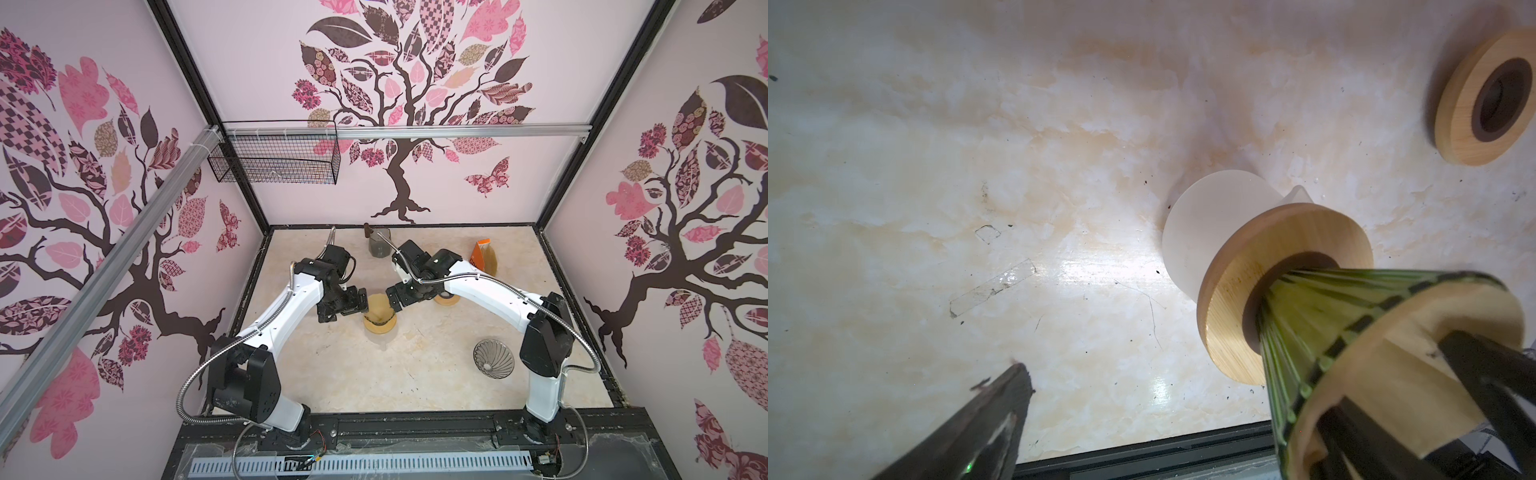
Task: Place the coffee filter in the dripper
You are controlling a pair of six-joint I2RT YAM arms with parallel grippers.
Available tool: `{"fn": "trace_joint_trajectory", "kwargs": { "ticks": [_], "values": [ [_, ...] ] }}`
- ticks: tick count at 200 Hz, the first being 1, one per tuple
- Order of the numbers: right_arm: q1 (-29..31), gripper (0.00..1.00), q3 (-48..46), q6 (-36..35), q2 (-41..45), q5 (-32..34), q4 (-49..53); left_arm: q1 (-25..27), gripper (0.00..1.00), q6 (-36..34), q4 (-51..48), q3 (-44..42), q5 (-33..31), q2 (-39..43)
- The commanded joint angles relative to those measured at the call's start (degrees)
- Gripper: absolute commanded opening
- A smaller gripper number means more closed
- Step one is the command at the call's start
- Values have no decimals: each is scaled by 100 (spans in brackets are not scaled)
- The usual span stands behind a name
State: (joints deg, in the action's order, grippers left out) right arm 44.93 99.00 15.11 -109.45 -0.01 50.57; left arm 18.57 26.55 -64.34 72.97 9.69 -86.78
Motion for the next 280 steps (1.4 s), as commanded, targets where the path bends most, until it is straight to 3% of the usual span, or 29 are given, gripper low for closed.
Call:
{"fn": "trace_joint_trajectory", "kwargs": {
  "ticks": [1, 154, 280],
  "values": [
    [16, 100, 172, -91, -264, 132, 182, 24, 98, -63, -18, -22, -131, -56],
    [16, 100, 356, -95, -463, 236, 262, 33, 98, -60, 79, -102, -246, -340],
    [20, 100, 761, -48, -221, 19, 377, 5, 98, -50, -61, 113, -160, -32]
  ]
}}
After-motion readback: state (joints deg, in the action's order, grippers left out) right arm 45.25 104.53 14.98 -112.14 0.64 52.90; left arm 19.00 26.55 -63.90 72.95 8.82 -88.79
